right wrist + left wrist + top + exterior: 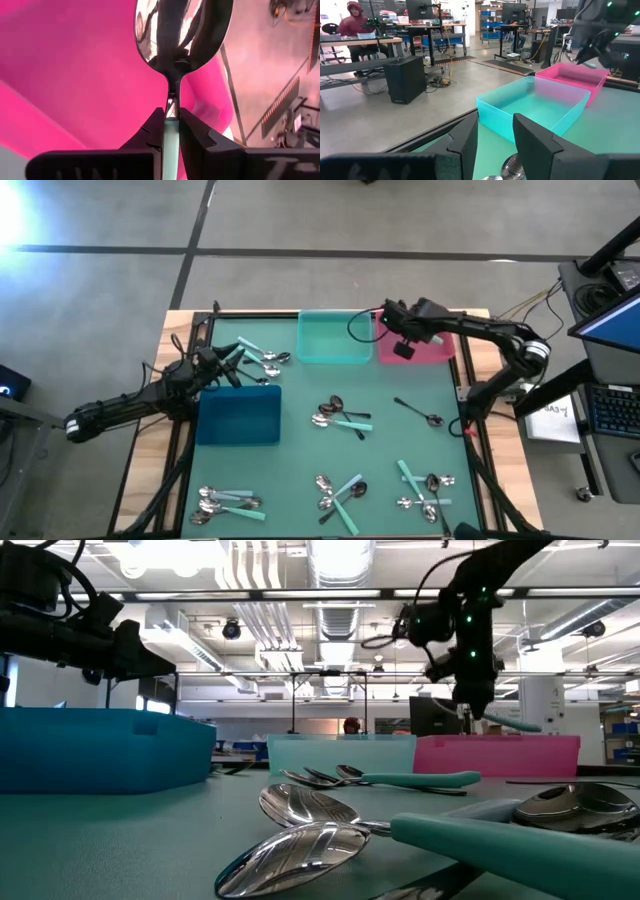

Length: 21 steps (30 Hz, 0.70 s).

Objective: Sort silverware by color (type)
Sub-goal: Put the center right green spoon into the red bin

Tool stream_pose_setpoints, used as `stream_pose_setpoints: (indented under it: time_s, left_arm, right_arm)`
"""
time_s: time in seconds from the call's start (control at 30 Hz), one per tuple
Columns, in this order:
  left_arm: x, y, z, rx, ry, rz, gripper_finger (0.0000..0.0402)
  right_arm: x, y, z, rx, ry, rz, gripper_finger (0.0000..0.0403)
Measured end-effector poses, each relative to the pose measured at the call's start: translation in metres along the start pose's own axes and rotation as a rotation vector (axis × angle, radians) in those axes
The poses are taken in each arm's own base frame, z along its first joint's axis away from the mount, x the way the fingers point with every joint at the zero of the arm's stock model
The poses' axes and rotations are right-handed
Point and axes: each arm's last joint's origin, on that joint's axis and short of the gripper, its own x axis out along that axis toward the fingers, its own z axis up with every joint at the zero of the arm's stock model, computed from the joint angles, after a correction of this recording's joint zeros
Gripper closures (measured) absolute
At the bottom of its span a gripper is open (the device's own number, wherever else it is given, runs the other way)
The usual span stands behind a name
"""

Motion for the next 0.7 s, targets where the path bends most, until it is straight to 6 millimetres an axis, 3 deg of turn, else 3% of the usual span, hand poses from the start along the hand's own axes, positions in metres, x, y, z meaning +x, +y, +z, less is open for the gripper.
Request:
stream_pose_setpoints:
  time_s: [0.17, 0.7]
  left_arm:
    - [0.0, 0.0, -0.0001, 0.0, 0.0, 0.0, 0.0293]
    - [-0.0002, -0.0001, 0.006, -0.098, -0.058, -0.004, 0.0293]
  right_arm:
    - [0.0132, 0.0057, 0.0003, -0.02, 0.047, 0.008, 0.0379]
    - [0.0089, 0.0031, 0.0026, 0.061, -0.008, 0.002, 0.0315]
